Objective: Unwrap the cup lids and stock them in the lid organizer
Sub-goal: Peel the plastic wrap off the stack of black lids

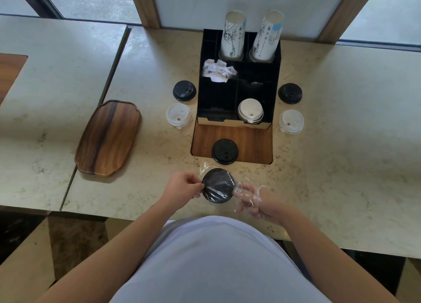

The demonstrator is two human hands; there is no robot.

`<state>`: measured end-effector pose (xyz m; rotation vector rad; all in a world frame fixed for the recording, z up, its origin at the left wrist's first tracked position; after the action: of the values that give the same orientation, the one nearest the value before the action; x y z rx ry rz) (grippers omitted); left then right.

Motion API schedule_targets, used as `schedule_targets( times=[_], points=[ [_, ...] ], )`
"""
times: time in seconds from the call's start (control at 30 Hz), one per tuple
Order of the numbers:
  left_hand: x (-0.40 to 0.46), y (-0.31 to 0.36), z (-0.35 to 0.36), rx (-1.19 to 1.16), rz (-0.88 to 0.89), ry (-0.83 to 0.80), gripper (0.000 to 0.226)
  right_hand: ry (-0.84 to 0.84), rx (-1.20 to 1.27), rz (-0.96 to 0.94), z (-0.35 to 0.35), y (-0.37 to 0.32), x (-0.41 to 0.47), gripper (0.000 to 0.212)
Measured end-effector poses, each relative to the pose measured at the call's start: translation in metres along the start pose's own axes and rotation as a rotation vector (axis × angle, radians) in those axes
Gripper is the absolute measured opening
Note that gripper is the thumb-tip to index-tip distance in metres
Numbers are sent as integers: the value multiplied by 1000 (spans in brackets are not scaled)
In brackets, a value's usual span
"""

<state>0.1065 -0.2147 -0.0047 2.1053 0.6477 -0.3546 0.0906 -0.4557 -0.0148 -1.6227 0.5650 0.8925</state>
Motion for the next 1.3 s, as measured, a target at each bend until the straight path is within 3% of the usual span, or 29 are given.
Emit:
schedule_targets(
  times=[0.3, 0.4, 0.53, 0.63, 0.77, 0.97, 1.07, 1.3],
  points=[
    [0, 6, 1, -12, 52, -20, 14, 53, 22, -30, -1, -3, 4, 68],
    [1, 6, 0, -27, 49, -21, 14, 67, 74, -32, 0, -5, 5, 53],
    [2, 4, -1, -69, 36, -30, 14, 55, 151, -56, 1, -9, 5, 13],
    [2, 2, 0, -100, 12, -65, 12, 62, 163, -84, 2, -9, 5, 26],
    [1, 0, 3, -103, 3, -98, 12, 86, 207, -75, 2, -10, 5, 11],
    [3, -6, 6, -116, -25, -128, 14, 82, 245, 64, 2, 1, 12, 49],
    [2, -6, 2, -195, -68, -132, 24, 22, 255, 86, 3, 2, 12, 55],
    [7, -10, 4, -323, -176, -145, 19, -44, 262, 103, 9, 4, 11, 69]
  ],
)
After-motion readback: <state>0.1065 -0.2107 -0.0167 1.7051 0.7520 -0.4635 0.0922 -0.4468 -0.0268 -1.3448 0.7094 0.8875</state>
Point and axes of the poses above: each hand's wrist, its own x-axis towards the middle knuckle, its own z-axis out of the palm, y = z × x, the point moved 6 cm from there along x, towards the middle knuckle, and after that the axes turned 15 degrees about y, right-handed, at the moved point
